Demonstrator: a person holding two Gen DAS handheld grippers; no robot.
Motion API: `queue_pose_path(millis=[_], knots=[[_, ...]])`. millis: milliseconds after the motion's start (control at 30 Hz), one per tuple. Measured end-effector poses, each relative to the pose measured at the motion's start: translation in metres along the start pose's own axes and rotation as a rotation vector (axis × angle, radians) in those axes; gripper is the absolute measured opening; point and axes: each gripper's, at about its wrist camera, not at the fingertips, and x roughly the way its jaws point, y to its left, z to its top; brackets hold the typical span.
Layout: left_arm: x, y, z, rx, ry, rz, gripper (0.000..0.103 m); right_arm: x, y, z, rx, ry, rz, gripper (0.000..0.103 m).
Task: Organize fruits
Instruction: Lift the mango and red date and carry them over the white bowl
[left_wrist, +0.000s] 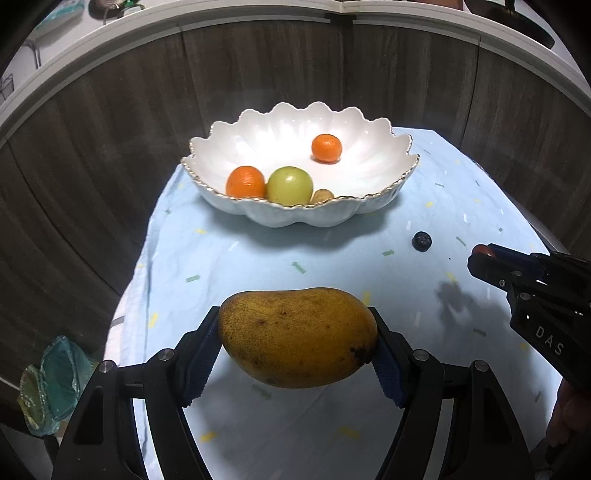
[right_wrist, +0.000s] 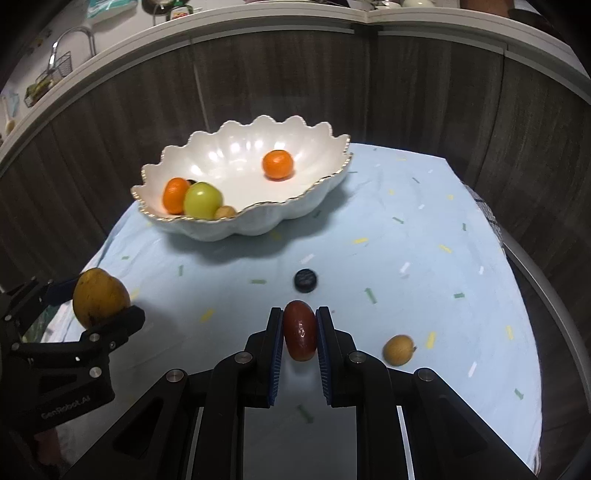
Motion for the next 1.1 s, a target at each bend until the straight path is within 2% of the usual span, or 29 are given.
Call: queue_pose_path(millis=[267,567,1100], knots=[[-0.016,0.007,0.001,-0.009,-0.022,0.014,0.074,-0.015,0.012,0.006,-0.011,-0.025,0.010,0.019],[-0.024,0.011,0.019,-0.012,-0.048,0.006,0.074,-0.019,0.014,0.033,0.003,-0.065,0.017,0.019],[-0.008,0.032,0.103,-0.004,-0.140,0.010,0.073,-0.005,0.011,0.118,-0.002,-0.164,0.018,0.019]])
